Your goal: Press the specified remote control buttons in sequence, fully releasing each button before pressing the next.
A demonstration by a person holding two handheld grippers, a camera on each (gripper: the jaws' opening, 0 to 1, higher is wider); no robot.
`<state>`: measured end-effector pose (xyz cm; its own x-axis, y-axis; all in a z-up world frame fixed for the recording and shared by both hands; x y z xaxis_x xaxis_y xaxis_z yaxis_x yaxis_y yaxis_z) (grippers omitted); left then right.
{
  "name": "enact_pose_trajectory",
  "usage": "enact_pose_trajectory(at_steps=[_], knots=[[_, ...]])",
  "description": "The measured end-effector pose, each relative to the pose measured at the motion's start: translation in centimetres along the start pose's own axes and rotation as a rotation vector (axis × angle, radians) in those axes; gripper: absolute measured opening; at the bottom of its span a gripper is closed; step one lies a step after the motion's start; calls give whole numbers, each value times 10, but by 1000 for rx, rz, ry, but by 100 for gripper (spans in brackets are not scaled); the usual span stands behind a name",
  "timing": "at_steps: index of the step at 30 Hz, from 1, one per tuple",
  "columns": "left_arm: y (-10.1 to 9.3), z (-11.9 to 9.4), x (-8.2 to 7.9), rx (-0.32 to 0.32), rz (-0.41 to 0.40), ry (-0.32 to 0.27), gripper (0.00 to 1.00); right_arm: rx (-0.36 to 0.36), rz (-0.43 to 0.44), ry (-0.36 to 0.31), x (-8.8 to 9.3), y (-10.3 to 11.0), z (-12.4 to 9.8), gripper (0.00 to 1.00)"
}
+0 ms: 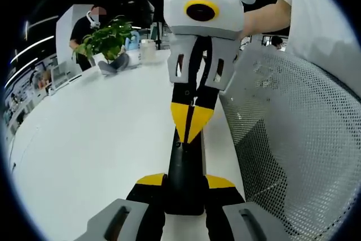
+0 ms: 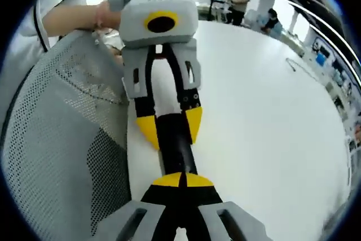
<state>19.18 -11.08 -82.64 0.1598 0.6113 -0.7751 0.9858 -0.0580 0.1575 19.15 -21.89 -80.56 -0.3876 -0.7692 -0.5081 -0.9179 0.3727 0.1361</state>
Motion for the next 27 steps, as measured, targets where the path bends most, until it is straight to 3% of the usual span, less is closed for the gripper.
enact_pose_trajectory(at_steps=[4,9,11,13,17,27], knots=[[0,0,0,0,2,-4,25,15,16,15,-1,-10,-3,0],[0,0,1,0,1,-5,25,-58,71,3,-13,-12,1,0],[0,0,0,0,1,-4,25,-79,39,47,-14,-9,5,0],[0,-1,0,-1,3,-3,25,-68,-6,87,-12,-7,8,0],[0,-1,0,0,2,-4,25,-72,-19,99,-15,-8,8,0],[0,0,0,0,3,-4,25,-38,82,155,-19,-11,12,0]])
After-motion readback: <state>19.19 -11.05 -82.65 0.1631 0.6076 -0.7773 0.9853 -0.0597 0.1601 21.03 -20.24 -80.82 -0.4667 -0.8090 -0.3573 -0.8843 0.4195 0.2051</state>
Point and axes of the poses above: the point that each gripper's makers call its tool centre point, and the gripper's own axes: z roughly forward along the fingers, y roughly to its left, x roughly out of its underside, the point moved 6 cm from there along -z, roughly backward along the fingers, and after that the axes turned 14 degrees about z, right-handed, at the moved point
